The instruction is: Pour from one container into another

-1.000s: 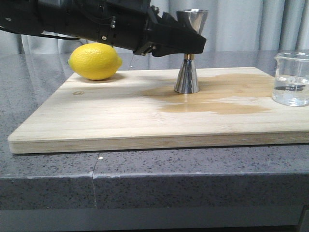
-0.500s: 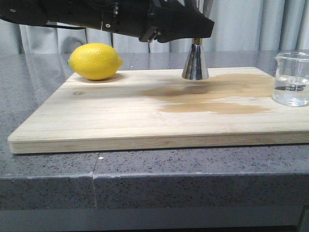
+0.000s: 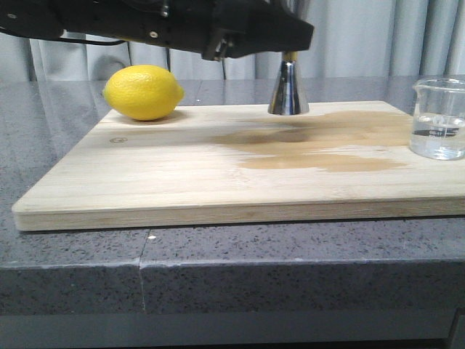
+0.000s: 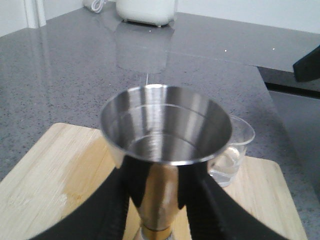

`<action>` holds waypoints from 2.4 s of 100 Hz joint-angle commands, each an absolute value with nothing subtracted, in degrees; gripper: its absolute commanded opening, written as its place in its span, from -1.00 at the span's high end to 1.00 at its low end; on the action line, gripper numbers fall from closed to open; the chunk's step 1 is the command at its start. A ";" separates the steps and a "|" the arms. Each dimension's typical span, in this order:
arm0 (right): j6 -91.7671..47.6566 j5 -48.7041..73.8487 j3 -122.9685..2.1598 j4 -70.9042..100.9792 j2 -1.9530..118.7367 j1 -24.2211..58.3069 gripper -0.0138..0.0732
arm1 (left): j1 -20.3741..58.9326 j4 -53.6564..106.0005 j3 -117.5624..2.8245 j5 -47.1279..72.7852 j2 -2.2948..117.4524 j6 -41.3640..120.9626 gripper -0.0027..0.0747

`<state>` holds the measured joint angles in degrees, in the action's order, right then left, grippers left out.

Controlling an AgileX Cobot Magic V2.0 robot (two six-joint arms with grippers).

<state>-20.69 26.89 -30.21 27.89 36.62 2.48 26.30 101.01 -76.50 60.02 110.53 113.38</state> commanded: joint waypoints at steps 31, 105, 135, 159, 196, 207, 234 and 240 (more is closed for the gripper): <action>-24.38 18.39 -31.61 29.09 46.42 6.66 -0.72 | 23.54 102.42 -77.83 66.91 107.49 112.68 0.47; -10.34 8.22 -26.55 18.68 45.57 10.99 -0.72 | 23.54 102.11 -77.83 66.91 107.49 112.68 0.47; 5.33 -17.61 -16.05 1.66 47.17 17.88 -0.72 | 23.54 102.11 -77.83 66.86 107.49 112.68 0.47; 4.96 -33.63 -12.45 -1.04 54.47 17.77 -0.72 | 23.54 102.11 -77.83 66.86 107.49 112.68 0.47; 0.81 -51.29 -12.45 -1.34 69.30 14.01 -0.72 | 23.54 102.11 -77.83 66.86 107.49 112.68 0.47; 0.81 -55.94 -12.45 -1.99 72.89 13.45 -0.72 | 23.54 102.11 -77.83 66.86 107.49 112.68 0.47; 0.81 -60.09 -12.45 -1.99 77.61 13.45 -0.32 | 23.54 102.11 -77.83 66.86 107.49 112.68 0.47; 0.81 -60.66 -12.45 -1.99 77.61 13.45 -0.21 | 23.54 102.11 -77.83 66.86 107.49 112.68 0.47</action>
